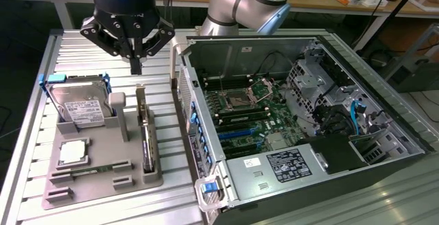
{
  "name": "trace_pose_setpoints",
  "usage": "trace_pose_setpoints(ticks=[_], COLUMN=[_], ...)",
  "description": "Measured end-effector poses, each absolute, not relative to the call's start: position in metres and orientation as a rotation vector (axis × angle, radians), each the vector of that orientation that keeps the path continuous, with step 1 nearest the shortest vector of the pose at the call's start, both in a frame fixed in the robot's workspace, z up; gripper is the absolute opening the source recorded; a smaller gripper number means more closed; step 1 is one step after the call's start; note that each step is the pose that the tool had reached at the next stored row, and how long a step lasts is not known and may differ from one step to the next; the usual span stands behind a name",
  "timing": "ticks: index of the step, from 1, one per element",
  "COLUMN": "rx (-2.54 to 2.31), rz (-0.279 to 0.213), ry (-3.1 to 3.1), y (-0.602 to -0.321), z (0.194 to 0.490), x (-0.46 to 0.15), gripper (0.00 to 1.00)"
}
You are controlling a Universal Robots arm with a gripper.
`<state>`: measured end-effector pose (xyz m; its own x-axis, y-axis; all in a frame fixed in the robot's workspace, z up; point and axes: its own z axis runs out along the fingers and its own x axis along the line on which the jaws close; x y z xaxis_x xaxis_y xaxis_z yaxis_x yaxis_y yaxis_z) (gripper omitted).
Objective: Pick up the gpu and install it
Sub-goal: 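Reach for the gpu, then pick up the gpu and move the gpu toward the slot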
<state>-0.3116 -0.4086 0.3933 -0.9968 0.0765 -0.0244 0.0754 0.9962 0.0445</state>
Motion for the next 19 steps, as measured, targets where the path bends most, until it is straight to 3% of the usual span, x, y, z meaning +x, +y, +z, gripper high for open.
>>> trace_pose_setpoints(ticks=[19], rx=[0.118], rz=[0.068], ry=[3.113], y=[-0.4111], z=[0.3933], x=[-0.3168], gripper=[0.11])
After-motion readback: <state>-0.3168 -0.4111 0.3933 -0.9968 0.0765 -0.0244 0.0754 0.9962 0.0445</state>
